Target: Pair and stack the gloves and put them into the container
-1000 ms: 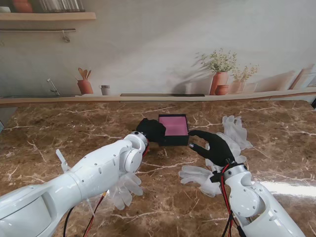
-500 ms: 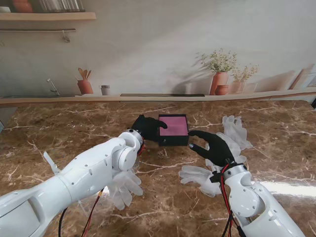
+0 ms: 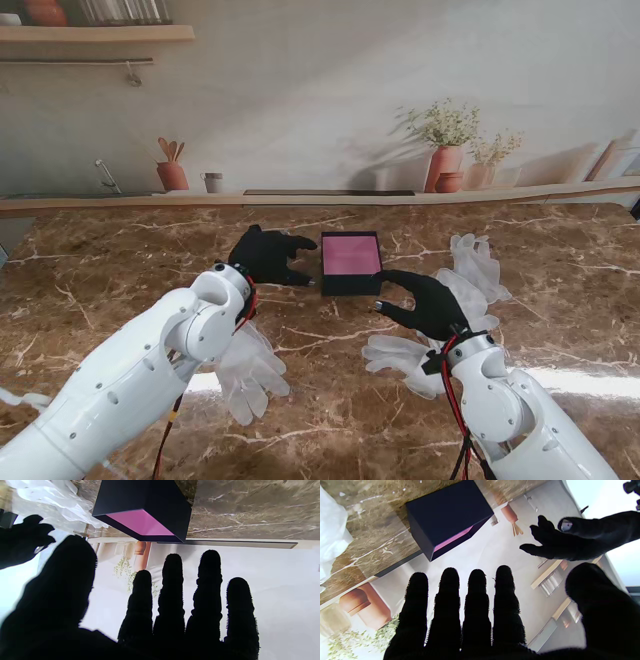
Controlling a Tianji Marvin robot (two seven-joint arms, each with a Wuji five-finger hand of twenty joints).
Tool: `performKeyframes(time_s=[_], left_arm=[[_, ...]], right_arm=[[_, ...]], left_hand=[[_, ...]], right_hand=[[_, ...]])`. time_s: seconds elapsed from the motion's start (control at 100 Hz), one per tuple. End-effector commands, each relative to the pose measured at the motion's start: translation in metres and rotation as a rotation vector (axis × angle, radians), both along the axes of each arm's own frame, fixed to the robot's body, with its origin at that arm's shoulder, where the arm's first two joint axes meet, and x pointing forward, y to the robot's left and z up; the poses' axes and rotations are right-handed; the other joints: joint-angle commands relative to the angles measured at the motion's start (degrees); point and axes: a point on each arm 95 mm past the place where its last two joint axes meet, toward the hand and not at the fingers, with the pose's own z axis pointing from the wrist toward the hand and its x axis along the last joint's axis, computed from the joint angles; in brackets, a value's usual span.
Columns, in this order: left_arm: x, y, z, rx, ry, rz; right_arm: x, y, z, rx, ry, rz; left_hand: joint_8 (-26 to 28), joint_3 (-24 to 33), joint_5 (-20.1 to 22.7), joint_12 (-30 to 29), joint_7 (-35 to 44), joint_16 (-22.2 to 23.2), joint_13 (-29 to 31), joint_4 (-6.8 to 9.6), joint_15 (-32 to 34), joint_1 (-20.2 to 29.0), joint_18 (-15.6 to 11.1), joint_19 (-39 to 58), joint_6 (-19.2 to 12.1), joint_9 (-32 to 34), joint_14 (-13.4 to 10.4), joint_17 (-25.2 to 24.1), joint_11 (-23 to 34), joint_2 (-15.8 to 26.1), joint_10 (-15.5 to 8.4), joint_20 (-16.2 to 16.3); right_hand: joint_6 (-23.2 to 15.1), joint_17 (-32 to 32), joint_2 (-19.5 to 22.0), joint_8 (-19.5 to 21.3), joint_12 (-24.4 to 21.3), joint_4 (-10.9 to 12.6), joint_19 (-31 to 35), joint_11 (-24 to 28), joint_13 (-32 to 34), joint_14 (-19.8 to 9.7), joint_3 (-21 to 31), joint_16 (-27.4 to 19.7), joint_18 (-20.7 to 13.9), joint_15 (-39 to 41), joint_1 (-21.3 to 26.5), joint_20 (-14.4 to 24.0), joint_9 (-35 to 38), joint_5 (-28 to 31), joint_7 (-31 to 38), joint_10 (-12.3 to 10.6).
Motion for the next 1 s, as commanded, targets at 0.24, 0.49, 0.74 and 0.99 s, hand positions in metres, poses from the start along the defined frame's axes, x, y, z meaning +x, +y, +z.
performKeyframes(time_s=[0.24, 0.49, 0.74, 0.99], left_arm=[[-0.049, 0.04, -0.022, -0.159, 0.024, 0.102], [-0.05, 0.074, -0.017, -0.045, 0.081, 0.119], [-0.041, 0.1, -0.022, 0.161, 0.303, 0.077], [-0.029, 0.112, -0.045, 0.241, 0.324, 0.096]], right_arm=[[-0.004, 0.032, 0.0, -0.086, 0.058, 0.111], [-0.004, 0.048, 0.007, -0.086, 0.04, 0.14], [-0.008, 0.051, 0.008, -0.069, 0.024, 0.145], [-0.015, 0.052, 0.017, -0.049, 0.008, 0.146]], left_hand=[[-0.43, -10.59, 1.79, -7.07, 0.18, -10.52, -12.74, 2.63, -10.94, 4.25, -7.87, -9.76, 4.76, -12.88, -2.74, -5.34, -6.55, 6.15, 2.86, -12.48], [0.12, 3.78, -0.38, -5.2, 0.88, -9.15, -20.19, 1.56, -12.36, 7.34, -7.47, -15.11, 2.97, -18.03, -2.97, -11.22, -6.87, 2.89, 2.06, -8.96], [-2.64, 20.66, -12.79, -5.28, -3.76, -10.81, -35.34, 2.13, -17.71, 13.96, -11.48, -40.02, -3.82, -32.47, -5.99, -14.27, -10.02, 4.09, 0.7, -6.99], [1.26, 12.17, -12.69, -2.55, 2.47, -8.47, -36.4, 0.44, -16.82, 11.9, -11.29, -43.01, -4.36, -34.79, -6.11, -15.1, -8.5, 2.2, 0.02, 4.46]], right_hand=[[0.1, 1.83, -2.46, 0.9, 0.92, 0.75, 2.22, 0.71, 2.35, -0.36, 3.17, 0.6, -1.57, 0.53, 0.14, 1.84, 1.1, 0.45, 0.2, -0.26], [-0.08, 1.84, -1.81, 1.03, 1.11, 0.64, 3.1, 0.61, 2.47, -0.53, 2.93, 0.74, -1.27, 0.61, -0.06, 2.38, 0.97, 0.68, 0.3, -0.36], [-0.23, 1.78, -1.74, 1.05, 1.11, 0.67, 3.04, 0.48, 2.47, -0.47, 2.76, 0.75, -0.98, 0.53, 0.02, 2.39, 0.95, 0.81, 0.29, -0.28], [-0.36, 1.76, -1.33, 1.09, 1.12, 0.71, 3.04, 0.45, 2.52, -0.51, 2.59, 0.79, -0.84, 0.52, -0.06, 2.42, 1.02, 0.98, 0.33, -0.24]])
